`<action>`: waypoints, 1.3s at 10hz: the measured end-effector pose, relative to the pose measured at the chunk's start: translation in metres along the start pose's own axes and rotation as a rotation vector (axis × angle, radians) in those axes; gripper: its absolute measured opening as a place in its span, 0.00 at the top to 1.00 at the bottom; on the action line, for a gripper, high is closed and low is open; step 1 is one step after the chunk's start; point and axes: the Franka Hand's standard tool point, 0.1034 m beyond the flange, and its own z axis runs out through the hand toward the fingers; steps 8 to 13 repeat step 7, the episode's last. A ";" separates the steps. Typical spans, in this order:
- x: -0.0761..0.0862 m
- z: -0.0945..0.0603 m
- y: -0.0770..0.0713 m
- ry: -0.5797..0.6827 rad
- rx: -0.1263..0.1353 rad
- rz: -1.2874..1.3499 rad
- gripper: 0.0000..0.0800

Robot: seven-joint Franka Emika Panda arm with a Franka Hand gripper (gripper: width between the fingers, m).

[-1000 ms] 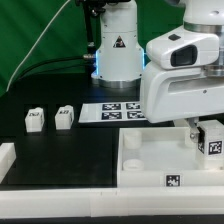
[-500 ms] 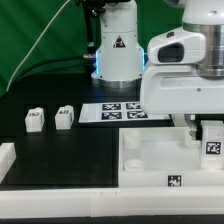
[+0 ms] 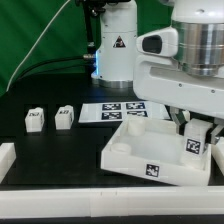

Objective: Assemble one leg

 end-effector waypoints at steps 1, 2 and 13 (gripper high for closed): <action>0.002 0.000 0.003 0.005 -0.008 0.026 0.62; 0.002 0.001 0.002 0.004 -0.006 0.016 0.50; 0.001 0.003 0.002 0.003 -0.007 0.015 0.19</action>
Offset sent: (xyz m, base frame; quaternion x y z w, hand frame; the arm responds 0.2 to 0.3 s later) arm 0.0000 0.0000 0.0000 0.0000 0.0000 0.0000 1.0000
